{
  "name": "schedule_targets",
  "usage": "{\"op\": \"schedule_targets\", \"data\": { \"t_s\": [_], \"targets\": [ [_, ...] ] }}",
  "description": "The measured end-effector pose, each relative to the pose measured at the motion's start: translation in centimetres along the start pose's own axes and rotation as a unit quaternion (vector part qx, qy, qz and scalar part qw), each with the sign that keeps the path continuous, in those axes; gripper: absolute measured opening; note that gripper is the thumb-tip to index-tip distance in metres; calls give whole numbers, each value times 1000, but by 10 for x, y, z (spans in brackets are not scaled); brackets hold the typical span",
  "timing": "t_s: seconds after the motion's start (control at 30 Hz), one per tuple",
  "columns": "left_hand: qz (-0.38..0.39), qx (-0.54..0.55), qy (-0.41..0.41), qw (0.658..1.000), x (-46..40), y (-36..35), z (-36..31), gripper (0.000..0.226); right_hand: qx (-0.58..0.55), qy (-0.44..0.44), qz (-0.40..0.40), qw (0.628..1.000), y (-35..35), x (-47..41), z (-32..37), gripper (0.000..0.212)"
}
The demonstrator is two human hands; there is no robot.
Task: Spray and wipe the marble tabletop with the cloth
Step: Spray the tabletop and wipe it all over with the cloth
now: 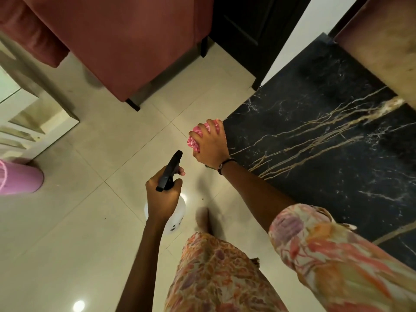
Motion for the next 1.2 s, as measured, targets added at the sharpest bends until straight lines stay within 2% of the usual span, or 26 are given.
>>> {"op": "schedule_targets", "data": {
  "t_s": [0.1,0.2,0.3,0.43,0.6,0.73,0.8,0.93,1.0,1.07,1.1,1.2],
  "targets": [
    [-3,1,13,1000,2,3,5,34,13,62,-16,998,-2,9,15,47],
    [3,2,14,1000,2,0,4,37,-20,88,-58,994,-7,38,5,59],
    [10,10,18,1000,3,-7,5,36,-56,61,-92,992,-24,76,-25,71],
    [23,26,27,999,-2,-17,5,33,-103,10,-121,987,-33,103,-59,72],
    [24,20,23,999,-10,-15,3,33,-89,-28,-114,989,-17,76,-49,73],
    [36,15,4,999,-15,-17,-7,36,-87,-46,-79,992,-10,48,-33,71],
    [39,5,3,999,-20,-16,-12,37,-84,-32,-78,993,-6,37,-23,66],
    [29,-6,4,1000,-37,-10,-26,37,-93,48,-80,991,5,21,-20,62],
    [35,-6,-6,999,-46,-13,-38,45,-102,72,-74,989,5,18,-26,59],
    [34,1,-8,999,-55,-16,-47,57,-115,59,-74,989,6,16,-45,57],
    [34,2,-11,999,-60,-18,-51,57,-123,42,-77,989,7,14,-59,56],
    [43,1,-19,999,-76,-32,-65,37,-133,-12,-86,987,13,8,-113,55]
  ]
}}
Point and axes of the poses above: each hand's wrist, its own x-axis away from the middle knuckle, its own y-axis out of the back of the hand, z = x × y, the point moved 10 cm from there along -x, towards the middle knuckle, and after that the axes turned 14 degrees about z, right-handed, at the moved point
